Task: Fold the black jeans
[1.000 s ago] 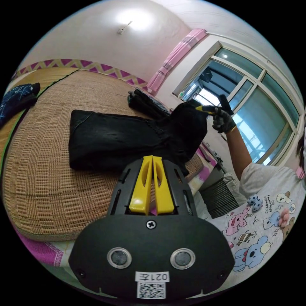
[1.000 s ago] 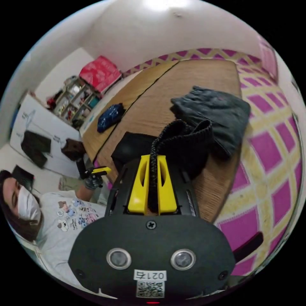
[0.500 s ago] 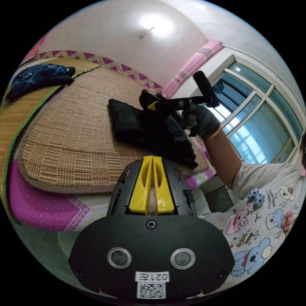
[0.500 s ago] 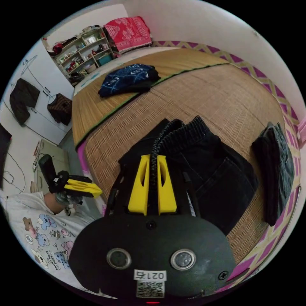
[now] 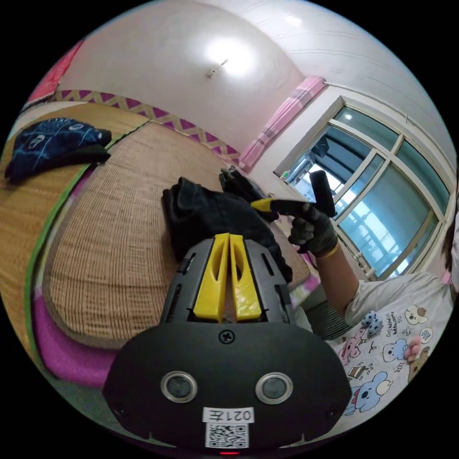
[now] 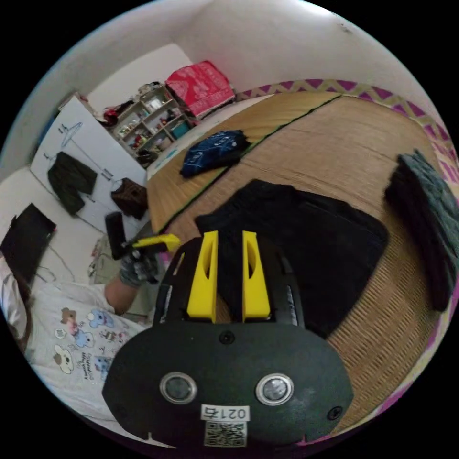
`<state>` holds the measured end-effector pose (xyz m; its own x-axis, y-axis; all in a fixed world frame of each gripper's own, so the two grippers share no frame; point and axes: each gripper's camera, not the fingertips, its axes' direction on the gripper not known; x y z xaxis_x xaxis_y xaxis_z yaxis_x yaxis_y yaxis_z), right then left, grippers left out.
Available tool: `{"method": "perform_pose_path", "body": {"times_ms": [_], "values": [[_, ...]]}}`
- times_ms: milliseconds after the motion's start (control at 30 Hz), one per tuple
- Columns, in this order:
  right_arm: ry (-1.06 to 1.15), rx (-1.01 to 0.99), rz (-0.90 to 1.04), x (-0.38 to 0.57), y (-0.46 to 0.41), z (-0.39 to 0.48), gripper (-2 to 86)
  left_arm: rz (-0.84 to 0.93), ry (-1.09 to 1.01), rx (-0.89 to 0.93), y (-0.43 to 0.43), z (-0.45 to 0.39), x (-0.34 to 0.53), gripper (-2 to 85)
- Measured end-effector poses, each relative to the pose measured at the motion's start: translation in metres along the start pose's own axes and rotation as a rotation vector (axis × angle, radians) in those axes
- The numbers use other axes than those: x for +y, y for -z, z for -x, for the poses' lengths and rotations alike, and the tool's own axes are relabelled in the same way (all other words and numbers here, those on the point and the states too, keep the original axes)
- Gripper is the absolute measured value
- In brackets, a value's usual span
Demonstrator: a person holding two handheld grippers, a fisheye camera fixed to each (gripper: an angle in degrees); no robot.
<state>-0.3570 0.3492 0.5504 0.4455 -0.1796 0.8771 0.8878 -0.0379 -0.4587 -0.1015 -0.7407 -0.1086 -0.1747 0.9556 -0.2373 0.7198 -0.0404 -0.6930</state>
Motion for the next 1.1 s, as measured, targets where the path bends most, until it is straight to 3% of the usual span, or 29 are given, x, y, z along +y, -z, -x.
{"method": "perform_pose_path", "body": {"times_ms": [100,167,267,333,400,500,667,767,833,900,1100], "values": [[-0.033,0.222,0.018,0.040,0.024,-0.026,5.3,0.013,-0.111,0.015,-0.019,-0.012,-0.038,-0.7],[-0.018,0.244,0.050,0.062,0.024,-0.037,3.1,0.074,-0.191,-0.044,-0.049,-0.015,-0.065,-0.5],[-0.028,0.319,0.174,0.099,0.005,-0.056,0.5,0.256,-0.119,-0.186,-0.087,0.016,-0.077,-0.8],[-0.035,0.331,0.192,0.123,-0.004,-0.066,0.1,0.258,-0.074,-0.143,-0.092,0.038,-0.071,-0.9],[-0.074,0.271,0.094,0.147,0.005,-0.078,0.0,0.247,0.014,-0.056,-0.086,0.053,-0.075,-0.9],[-0.097,0.229,0.099,0.152,0.017,-0.088,1.2,0.241,0.075,-0.022,-0.086,0.059,-0.084,-0.8],[-0.224,0.136,-0.151,0.155,0.077,-0.126,9.2,-0.019,0.009,-0.104,-0.054,0.050,-0.109,0.9],[-0.351,0.055,-0.190,0.148,0.084,-0.181,12.7,0.079,0.089,-0.121,-0.074,0.076,-0.134,13.2],[-0.403,-0.088,-0.181,0.142,0.074,-0.216,13.8,0.184,0.158,-0.067,-0.095,0.096,-0.144,16.2],[-0.458,-0.248,-0.141,0.133,0.053,-0.251,13.9,0.212,0.190,0.011,-0.106,0.107,-0.149,16.6],[-0.476,-0.324,-0.089,0.104,0.025,-0.278,11.3,0.327,0.176,0.062,-0.136,0.105,-0.170,9.7]]}}
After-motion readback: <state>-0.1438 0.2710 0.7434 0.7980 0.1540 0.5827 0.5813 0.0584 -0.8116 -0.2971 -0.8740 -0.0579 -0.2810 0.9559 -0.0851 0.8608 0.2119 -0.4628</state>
